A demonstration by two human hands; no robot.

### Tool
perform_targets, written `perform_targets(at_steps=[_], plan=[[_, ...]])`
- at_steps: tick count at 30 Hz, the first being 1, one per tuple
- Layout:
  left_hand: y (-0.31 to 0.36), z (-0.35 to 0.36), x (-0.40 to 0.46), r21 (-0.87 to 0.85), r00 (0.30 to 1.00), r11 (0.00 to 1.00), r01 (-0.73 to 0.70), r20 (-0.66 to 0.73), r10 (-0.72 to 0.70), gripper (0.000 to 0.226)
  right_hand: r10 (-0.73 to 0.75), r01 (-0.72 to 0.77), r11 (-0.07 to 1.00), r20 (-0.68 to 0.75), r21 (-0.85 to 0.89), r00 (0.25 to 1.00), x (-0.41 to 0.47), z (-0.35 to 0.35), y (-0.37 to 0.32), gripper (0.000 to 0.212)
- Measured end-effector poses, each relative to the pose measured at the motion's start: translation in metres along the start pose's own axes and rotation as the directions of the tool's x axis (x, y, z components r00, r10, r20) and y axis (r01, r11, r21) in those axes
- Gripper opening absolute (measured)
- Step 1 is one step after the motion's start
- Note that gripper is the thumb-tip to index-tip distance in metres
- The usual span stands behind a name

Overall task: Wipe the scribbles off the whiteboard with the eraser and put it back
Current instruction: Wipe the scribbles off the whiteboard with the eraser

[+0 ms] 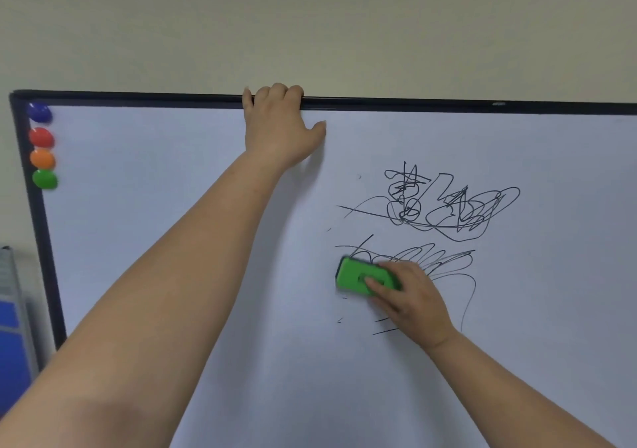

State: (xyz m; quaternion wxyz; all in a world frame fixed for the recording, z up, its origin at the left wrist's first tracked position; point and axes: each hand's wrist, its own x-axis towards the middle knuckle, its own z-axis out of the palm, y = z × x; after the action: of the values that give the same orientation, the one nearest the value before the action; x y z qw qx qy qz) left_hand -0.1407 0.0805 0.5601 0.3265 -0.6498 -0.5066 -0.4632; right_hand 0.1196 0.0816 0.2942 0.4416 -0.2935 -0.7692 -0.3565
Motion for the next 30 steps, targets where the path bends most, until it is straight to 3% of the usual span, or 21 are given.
perform_targets(at_steps=[6,10,14,16,18,21,23,24,26,30], plan=[[0.003,0.002,-0.001,-0.021,0.999,0.999,0.024,-0.043,-0.025,0.058,0.178,-0.189,0.981,-0.17,-0.05,0.969,0.091,-0.02,0.017,0.035],[0.001,0.001,-0.001,-0.023,0.999,1.0,0.019,-0.049,-0.02,0.056,0.156,-0.173,0.983,-0.201,-0.07,0.967,0.124,-0.025,0.018,0.033],[-0.001,0.0,-0.001,-0.032,0.999,0.999,0.01,-0.043,-0.012,0.054,-0.086,0.083,0.996,-0.083,-0.044,0.993,0.099,-0.01,0.008,0.026],[-0.001,0.0,-0.001,-0.037,0.999,0.999,0.006,-0.032,-0.007,0.054,-0.243,0.243,0.97,0.031,-0.002,0.97,0.066,0.004,0.0,0.022],[-0.001,0.0,-0.002,-0.044,1.0,0.999,0.003,-0.024,-0.004,0.054,-0.39,0.386,0.921,0.153,0.054,0.908,0.029,0.014,-0.007,0.023],[0.0,-0.001,-0.004,-0.053,1.0,0.999,0.007,-0.028,-0.008,0.054,-0.589,0.583,0.803,0.314,0.125,0.744,-0.008,0.021,-0.012,0.026],[0.002,-0.001,-0.005,-0.053,1.0,0.998,0.013,-0.028,-0.015,0.054,-0.644,0.656,0.747,0.359,0.106,0.675,-0.009,0.02,-0.009,0.03],[0.002,-0.002,-0.005,-0.052,0.999,0.999,0.016,-0.028,-0.017,0.054,-0.641,0.657,0.749,0.343,0.084,0.687,-0.002,0.018,-0.007,0.031],[0.002,-0.002,-0.004,-0.045,1.0,0.999,0.016,-0.025,-0.017,0.054,-0.57,0.585,0.811,0.251,0.018,0.782,0.021,0.013,-0.003,0.028],[0.0,0.0,-0.004,-0.035,0.999,0.999,0.003,-0.035,-0.004,0.053,-0.304,0.302,0.948,-0.009,-0.098,0.953,0.083,-0.008,0.011,0.026]])
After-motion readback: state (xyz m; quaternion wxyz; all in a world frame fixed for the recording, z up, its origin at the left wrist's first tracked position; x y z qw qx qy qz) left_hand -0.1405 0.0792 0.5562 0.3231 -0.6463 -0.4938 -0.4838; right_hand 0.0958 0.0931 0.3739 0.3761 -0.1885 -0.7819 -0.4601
